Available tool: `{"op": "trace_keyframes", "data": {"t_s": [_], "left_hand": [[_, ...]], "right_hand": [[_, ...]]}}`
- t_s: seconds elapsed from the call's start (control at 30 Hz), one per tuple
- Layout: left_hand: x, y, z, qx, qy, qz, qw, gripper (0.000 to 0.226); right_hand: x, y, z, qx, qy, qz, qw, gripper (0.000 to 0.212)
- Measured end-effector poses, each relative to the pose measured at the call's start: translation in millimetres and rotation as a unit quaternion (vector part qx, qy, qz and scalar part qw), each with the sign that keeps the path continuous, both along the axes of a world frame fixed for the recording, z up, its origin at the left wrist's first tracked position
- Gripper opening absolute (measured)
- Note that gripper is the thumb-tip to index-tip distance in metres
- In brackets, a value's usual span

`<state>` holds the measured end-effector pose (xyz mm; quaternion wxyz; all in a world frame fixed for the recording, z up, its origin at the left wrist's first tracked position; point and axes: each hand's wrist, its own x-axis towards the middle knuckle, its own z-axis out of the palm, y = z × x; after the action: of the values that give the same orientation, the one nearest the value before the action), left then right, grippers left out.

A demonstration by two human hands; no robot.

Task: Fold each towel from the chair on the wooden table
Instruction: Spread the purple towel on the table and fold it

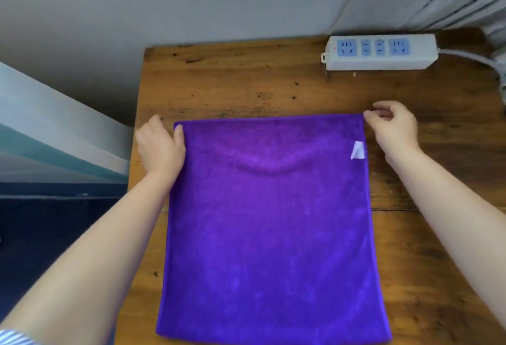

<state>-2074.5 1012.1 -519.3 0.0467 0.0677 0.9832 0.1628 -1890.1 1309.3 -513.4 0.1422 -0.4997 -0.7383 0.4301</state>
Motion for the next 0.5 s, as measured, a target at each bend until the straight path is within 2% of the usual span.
{"op": "trace_keyframes", "data": {"t_s": [0.03,0.1,0.2,0.27,0.37,0.5], "left_hand": [[8.9,-3.3,1.6,-0.008,0.011,-0.035,0.999,0.044],[34.1,-11.2,1.9,-0.023,0.028,-0.125,0.991,0.043],[79.6,-13.1,0.8,-0.005,0.039,-0.258,0.965,0.039],[108.3,-11.7,-2.3,-0.014,0.018,-0.308,0.951,0.043],[141.0,-19.6,-14.5,-0.072,-0.061,-0.292,0.952,0.052],[175.5,-65.9,-19.9,-0.092,-0.081,-0.261,0.957,0.055]], "right_hand": [[5.1,-5.6,2.9,0.027,0.002,-0.008,1.0,0.029],[19.5,-29.2,11.3,0.144,-0.01,0.018,0.989,0.028],[37.9,-87.5,17.5,0.292,0.016,0.162,0.942,0.028],[48.6,-129.6,14.5,0.32,-0.015,0.249,0.914,0.031],[66.4,-181.5,3.0,0.291,-0.123,0.339,0.886,0.039],[120.6,-202.0,-6.8,0.298,-0.232,0.363,0.852,0.044]]}}
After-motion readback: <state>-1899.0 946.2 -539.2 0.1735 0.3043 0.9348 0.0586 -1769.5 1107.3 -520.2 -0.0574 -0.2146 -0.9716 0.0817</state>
